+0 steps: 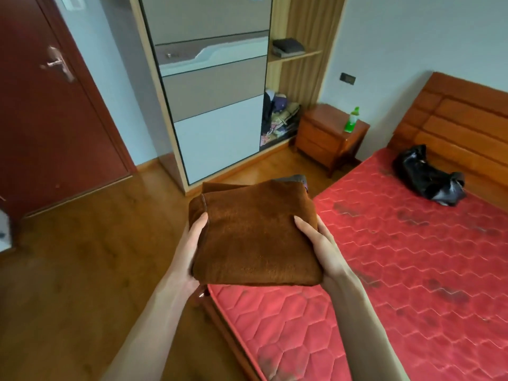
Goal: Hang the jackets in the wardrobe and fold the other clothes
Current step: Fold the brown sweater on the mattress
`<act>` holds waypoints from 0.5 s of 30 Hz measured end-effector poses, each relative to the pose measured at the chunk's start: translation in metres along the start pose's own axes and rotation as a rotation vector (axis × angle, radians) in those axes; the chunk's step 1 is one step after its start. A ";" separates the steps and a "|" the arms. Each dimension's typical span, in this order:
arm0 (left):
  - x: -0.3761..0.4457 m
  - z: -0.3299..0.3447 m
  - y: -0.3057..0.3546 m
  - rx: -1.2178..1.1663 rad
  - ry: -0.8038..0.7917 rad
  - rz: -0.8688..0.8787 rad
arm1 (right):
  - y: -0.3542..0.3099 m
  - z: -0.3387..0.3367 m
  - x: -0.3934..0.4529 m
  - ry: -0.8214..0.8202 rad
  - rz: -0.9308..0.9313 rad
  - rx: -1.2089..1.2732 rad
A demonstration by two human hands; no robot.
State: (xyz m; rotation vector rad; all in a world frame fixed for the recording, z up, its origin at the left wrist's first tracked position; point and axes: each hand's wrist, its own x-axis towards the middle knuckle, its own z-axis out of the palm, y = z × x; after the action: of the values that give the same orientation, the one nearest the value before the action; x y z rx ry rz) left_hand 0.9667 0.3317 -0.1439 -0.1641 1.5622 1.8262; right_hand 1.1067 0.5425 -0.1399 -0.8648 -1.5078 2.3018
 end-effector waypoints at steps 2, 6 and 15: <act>0.016 -0.034 0.017 -0.002 0.014 -0.008 | 0.006 0.037 0.016 -0.011 0.005 -0.004; 0.042 -0.097 0.058 -0.007 0.004 -0.007 | 0.018 0.111 0.046 -0.011 0.004 0.001; 0.101 -0.190 0.132 -0.078 -0.019 0.009 | 0.027 0.226 0.104 0.003 -0.001 0.036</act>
State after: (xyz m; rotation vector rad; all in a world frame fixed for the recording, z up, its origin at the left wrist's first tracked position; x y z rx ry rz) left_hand 0.7500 0.2023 -0.1390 -0.1749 1.4817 1.8916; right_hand 0.8910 0.4160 -0.1353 -0.8569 -1.4611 2.3185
